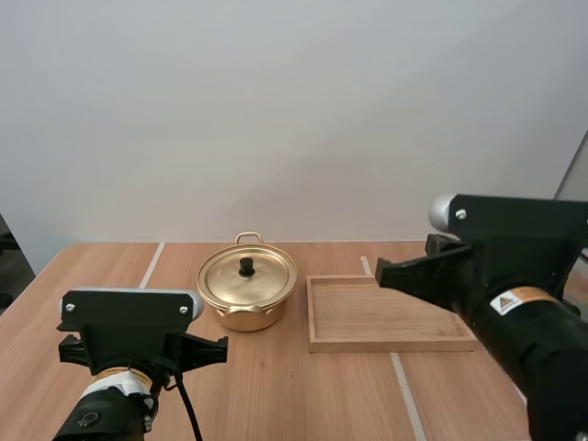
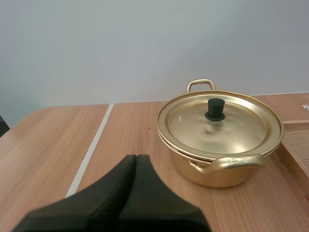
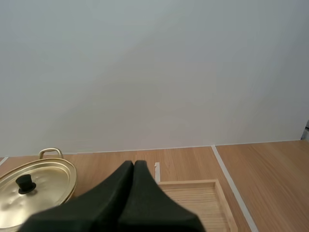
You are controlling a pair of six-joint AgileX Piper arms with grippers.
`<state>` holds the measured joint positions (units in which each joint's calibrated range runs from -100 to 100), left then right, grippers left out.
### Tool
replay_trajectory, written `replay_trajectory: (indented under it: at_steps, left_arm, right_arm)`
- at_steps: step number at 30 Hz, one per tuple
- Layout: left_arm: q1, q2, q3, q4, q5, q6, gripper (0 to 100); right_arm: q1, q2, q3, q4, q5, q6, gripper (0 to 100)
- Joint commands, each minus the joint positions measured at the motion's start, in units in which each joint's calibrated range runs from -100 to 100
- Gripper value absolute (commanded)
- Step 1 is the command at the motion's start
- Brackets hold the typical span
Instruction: Open the pot, put the pineapple inside, and close it
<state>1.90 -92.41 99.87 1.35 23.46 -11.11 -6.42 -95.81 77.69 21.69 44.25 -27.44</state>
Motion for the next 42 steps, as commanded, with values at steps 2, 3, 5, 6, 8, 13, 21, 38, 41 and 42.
replay_trajectory:
  at_steps: [2,3,5,6,8,13,21,38,41,42]
  left_arm:
    - [0.03,-0.4,0.1,0.3,-0.8,0.1,0]
    - [0.03,-0.4,0.1,0.3,-0.8,0.1,0]
    - [0.03,-0.4,0.1,0.3,-0.8,0.1,0]
    - [0.03,-0.4,0.1,0.3,-0.8,0.1,0]
    - [0.03,-0.4,0.1,0.3,-0.8,0.1,0]
    - [0.03,-0.4,0.1,0.3,-0.8,0.1,0]
    - [0.03,-0.4,0.1,0.3,-0.8,0.1,0]
    - [0.03,-0.4,0.1,0.3,-0.8,0.1,0]
    - [0.03,-0.4,0.1,0.3,-0.8,0.1,0]
    - [0.03,-0.4,0.1,0.3,-0.8,0.1,0]
  right_arm:
    - [0.2,-4.2,3.9,-0.6,-3.0,0.3,0]
    - [0.6,-4.2,4.7,-0.9,-4.0,0.3,0]
    - [1.5,-4.2,5.2,-2.7,-4.7,0.7,0]
    - [2.2,-4.2,5.2,-4.8,-4.4,1.8,0]
    - [3.9,-4.2,5.2,-8.3,-4.6,4.8,0]
    - [7.1,-4.2,9.3,-14.9,-7.0,13.6,0]
    - [7.4,-4.2,16.5,-16.2,-8.6,18.4,0]
    - [7.4,-4.2,22.3,-17.4,-9.8,16.5,0]
    - [7.4,-4.2,22.3,-17.4,-11.0,16.2,0]
    - [7.4,-4.2,22.3,-17.4,-11.2,15.8,0]
